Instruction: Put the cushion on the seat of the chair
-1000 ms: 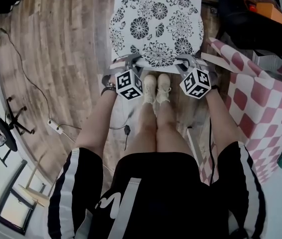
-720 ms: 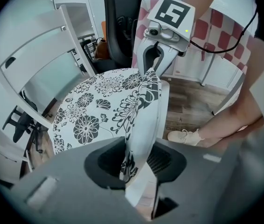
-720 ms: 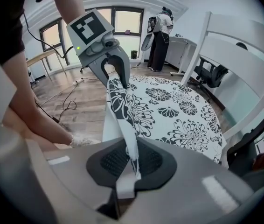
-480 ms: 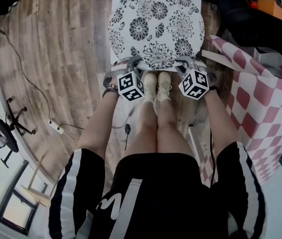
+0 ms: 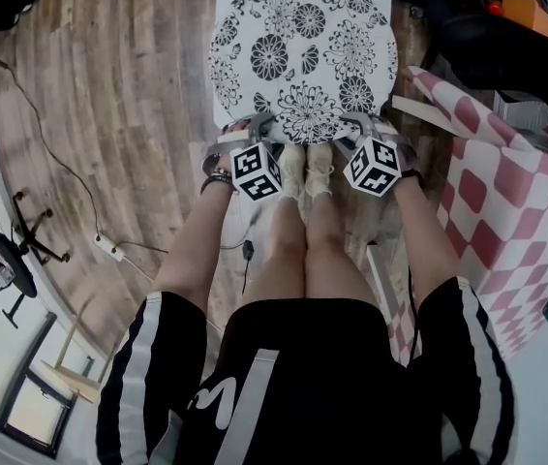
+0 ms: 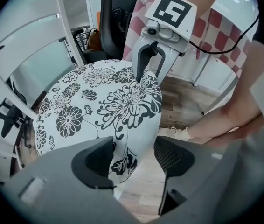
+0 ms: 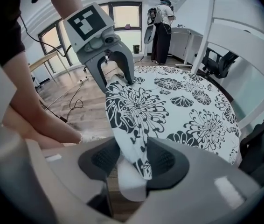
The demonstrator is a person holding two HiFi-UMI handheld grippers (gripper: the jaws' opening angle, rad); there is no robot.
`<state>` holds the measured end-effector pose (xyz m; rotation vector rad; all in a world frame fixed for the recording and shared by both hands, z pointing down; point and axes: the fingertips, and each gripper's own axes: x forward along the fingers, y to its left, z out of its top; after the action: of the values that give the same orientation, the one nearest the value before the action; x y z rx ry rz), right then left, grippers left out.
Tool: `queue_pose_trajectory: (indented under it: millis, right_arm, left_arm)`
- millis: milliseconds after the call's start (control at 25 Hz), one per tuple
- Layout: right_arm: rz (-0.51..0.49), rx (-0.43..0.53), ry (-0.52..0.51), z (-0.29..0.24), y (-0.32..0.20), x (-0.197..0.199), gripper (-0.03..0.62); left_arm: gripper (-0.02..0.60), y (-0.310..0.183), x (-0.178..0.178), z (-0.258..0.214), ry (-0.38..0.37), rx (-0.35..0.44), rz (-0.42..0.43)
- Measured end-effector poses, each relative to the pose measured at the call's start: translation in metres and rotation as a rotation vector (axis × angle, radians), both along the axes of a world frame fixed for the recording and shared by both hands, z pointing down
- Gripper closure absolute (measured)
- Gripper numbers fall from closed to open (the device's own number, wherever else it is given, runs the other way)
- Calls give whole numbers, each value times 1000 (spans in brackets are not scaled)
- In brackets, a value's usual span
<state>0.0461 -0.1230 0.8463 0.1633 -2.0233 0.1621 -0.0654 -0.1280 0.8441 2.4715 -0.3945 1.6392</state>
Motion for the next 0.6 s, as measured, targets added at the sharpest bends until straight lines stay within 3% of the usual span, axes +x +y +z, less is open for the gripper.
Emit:
queue_pose_trajectory:
  millis: [280,600]
  right_arm:
    - [2,-31,7,4,16,1,334]
    - [52,-24,-7,-2,24,3,292]
  left_arm:
    - [293,8,-1,2,2,-18,-20]
    - [288,11,-7,-4,11,-13,-93]
